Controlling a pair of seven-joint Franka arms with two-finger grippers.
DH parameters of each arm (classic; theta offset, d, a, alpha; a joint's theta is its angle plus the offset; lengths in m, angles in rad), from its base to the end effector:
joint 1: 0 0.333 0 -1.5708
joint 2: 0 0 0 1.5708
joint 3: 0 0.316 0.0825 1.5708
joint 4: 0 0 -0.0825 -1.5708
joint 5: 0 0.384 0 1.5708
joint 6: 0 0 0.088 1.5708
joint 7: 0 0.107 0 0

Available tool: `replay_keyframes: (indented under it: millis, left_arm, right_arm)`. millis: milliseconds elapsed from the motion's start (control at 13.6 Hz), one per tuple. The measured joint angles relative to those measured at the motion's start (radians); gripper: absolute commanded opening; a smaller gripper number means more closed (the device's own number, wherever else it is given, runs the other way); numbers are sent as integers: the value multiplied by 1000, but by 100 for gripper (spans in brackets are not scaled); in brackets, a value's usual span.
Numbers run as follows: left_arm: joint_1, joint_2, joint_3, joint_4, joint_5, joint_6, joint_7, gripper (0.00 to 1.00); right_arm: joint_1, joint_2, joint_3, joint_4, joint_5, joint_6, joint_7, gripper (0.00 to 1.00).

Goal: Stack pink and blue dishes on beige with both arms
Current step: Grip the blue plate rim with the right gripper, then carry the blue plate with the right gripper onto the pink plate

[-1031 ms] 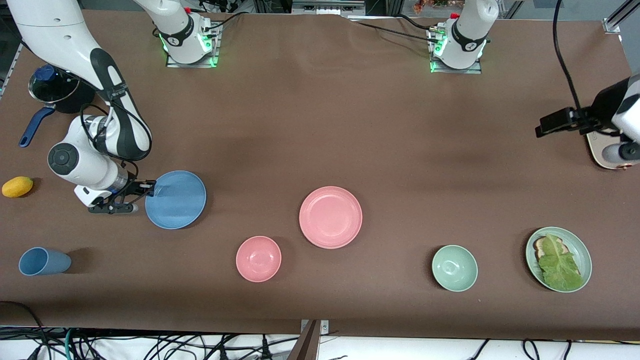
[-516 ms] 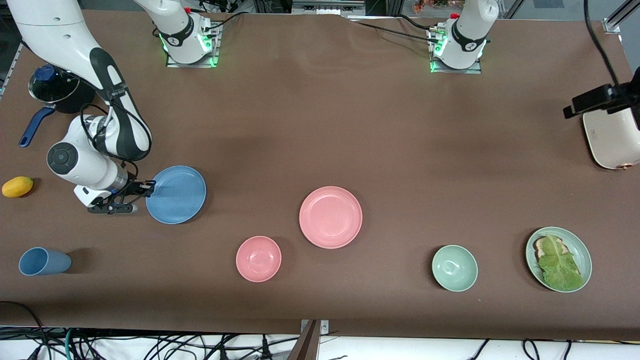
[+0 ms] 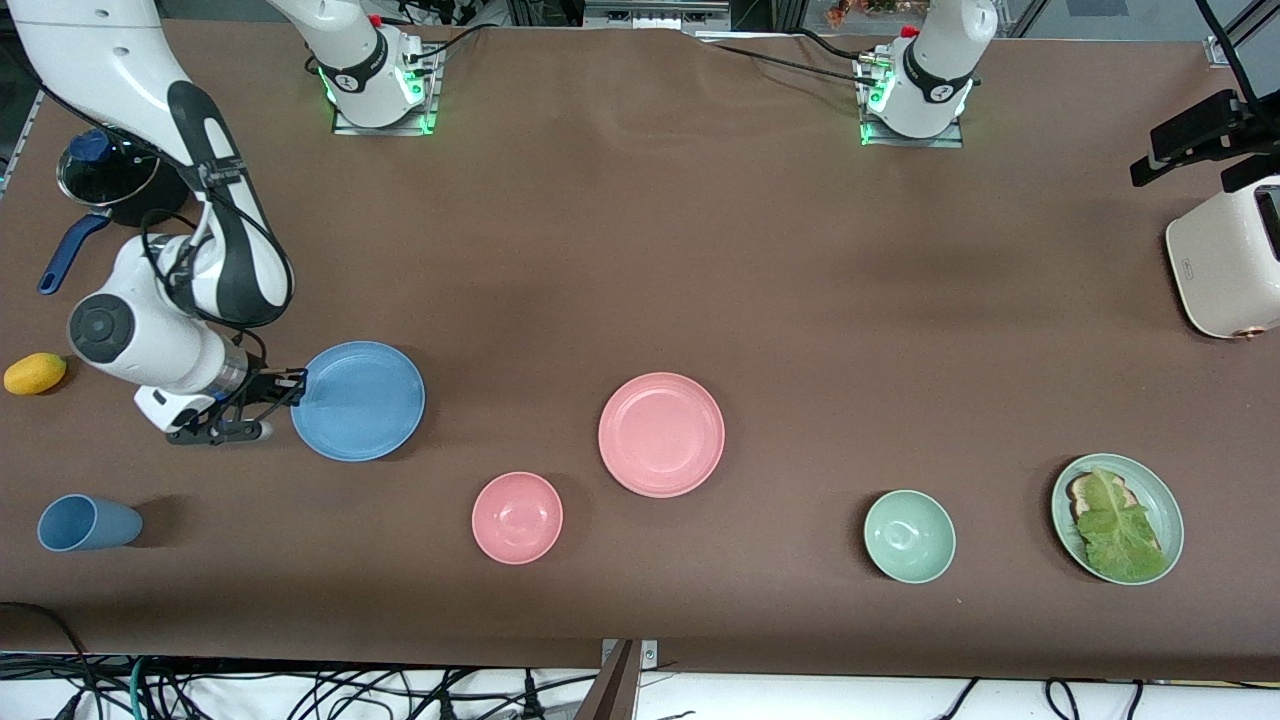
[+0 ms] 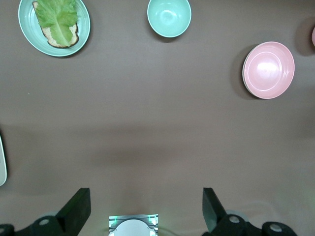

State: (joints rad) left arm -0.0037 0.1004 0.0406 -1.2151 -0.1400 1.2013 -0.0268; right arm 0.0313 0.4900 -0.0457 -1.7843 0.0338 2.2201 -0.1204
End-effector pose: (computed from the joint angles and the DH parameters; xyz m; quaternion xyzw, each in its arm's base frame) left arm 0.5397 -0.0001 0.7008 0.9962 0.0102 -0.0566 0.0648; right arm 0.6498 -0.0060 0.2762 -0.9986 -0.0448 0.0265 0.0042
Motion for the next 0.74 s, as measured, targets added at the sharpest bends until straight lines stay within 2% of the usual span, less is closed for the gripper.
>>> replay_keyframes:
  millis: [295,516,736]
  left_arm:
    - [-15,-53,-6,-92,9,-5,12,100]
    - [-76,-92,-11,-145,73,-4,12,100]
    - [-80,-111,-11,-173,82,6,13,100]
  right_arm:
    - [1,-14,58,235,4,-281,0,0]
    - [4,-12,152,272,9,-317,89,0]
    - [18,0,279,272,9,-315,306,0]
